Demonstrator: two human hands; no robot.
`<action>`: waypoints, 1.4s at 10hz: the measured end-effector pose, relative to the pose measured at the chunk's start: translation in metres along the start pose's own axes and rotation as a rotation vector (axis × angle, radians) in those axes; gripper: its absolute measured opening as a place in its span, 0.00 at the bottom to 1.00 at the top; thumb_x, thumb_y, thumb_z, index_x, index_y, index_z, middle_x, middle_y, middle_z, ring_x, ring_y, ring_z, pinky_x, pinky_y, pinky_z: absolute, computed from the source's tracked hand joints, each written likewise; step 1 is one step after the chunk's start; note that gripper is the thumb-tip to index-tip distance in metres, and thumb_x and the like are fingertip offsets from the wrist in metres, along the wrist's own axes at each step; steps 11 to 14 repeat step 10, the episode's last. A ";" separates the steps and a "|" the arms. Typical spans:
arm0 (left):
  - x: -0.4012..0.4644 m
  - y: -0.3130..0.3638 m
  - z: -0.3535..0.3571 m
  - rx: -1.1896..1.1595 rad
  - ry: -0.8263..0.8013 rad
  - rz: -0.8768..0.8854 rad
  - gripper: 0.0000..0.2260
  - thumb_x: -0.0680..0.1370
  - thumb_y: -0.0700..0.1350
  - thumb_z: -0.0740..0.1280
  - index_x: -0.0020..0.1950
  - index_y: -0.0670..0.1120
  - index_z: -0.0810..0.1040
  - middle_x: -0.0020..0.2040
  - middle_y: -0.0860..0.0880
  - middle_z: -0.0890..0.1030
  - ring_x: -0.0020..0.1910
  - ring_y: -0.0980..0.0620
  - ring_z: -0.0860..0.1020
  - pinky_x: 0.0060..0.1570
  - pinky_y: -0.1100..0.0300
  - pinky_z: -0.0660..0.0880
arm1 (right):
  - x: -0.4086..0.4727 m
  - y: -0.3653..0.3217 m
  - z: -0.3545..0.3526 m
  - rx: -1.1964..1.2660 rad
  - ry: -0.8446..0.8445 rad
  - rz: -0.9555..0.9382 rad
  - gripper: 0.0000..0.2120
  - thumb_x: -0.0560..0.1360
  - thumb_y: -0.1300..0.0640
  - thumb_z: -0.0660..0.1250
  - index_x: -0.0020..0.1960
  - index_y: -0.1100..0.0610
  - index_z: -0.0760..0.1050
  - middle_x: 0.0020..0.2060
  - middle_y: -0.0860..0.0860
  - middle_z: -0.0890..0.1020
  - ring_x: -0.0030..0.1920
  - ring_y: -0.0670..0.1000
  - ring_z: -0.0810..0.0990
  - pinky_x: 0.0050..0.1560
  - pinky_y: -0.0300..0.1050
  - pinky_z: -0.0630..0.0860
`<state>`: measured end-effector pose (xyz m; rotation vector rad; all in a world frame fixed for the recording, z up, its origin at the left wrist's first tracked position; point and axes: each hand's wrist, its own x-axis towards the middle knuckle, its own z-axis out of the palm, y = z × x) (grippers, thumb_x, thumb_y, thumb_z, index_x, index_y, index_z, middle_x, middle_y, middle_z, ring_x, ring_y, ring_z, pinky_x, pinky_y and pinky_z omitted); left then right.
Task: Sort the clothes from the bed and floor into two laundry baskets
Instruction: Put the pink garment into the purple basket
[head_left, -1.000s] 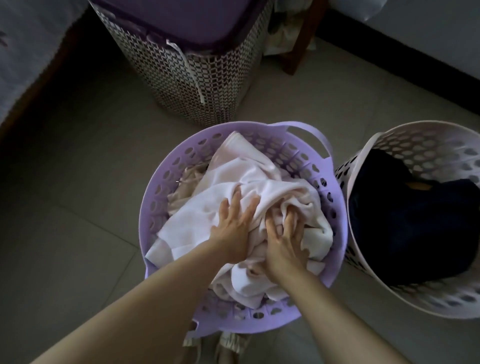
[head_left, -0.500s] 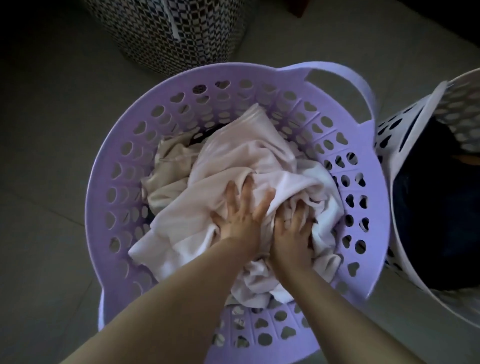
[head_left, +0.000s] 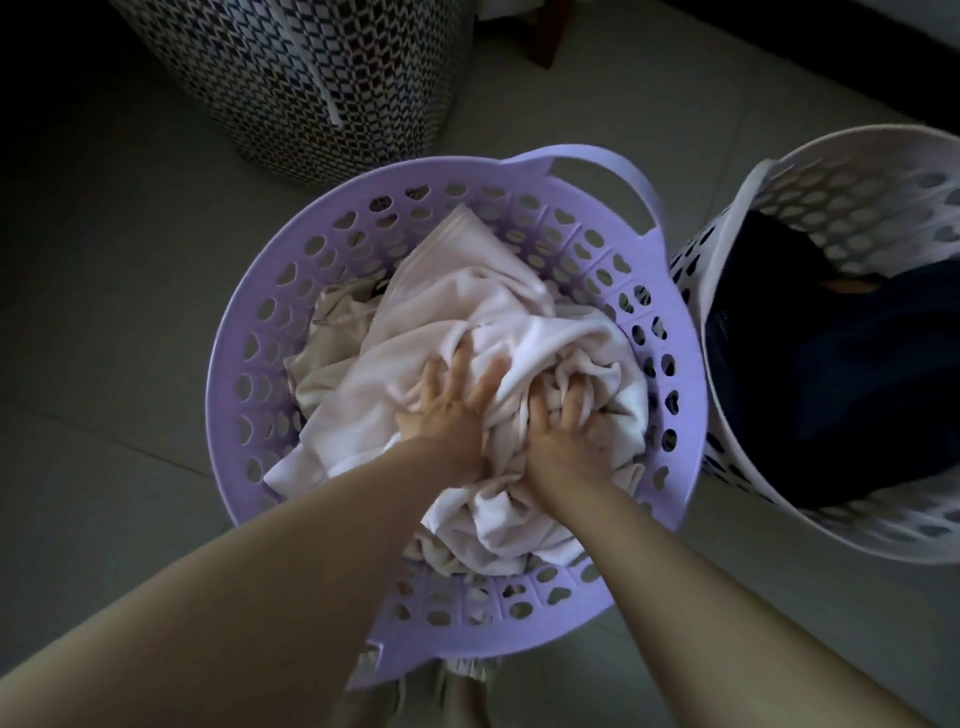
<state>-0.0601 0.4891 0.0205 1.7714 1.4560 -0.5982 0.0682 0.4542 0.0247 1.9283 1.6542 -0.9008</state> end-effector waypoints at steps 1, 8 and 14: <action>-0.023 -0.001 -0.019 -0.011 -0.017 0.018 0.51 0.69 0.56 0.73 0.73 0.65 0.33 0.73 0.56 0.25 0.77 0.40 0.40 0.67 0.38 0.63 | -0.027 -0.005 -0.029 0.121 -0.044 0.032 0.55 0.67 0.42 0.72 0.77 0.50 0.36 0.74 0.58 0.35 0.74 0.64 0.46 0.68 0.60 0.63; -0.248 0.010 -0.166 -0.036 0.112 -0.102 0.45 0.73 0.61 0.67 0.77 0.55 0.39 0.79 0.49 0.45 0.78 0.46 0.45 0.73 0.41 0.52 | -0.228 -0.069 -0.197 0.070 0.104 -0.111 0.38 0.76 0.49 0.64 0.77 0.53 0.46 0.74 0.59 0.53 0.74 0.59 0.52 0.70 0.51 0.60; -0.306 0.022 -0.197 -0.096 0.244 -0.162 0.44 0.73 0.60 0.67 0.77 0.55 0.39 0.77 0.50 0.53 0.77 0.46 0.50 0.71 0.40 0.55 | -0.270 -0.074 -0.240 0.018 0.175 -0.182 0.37 0.75 0.52 0.65 0.76 0.54 0.48 0.74 0.58 0.53 0.74 0.59 0.54 0.69 0.52 0.62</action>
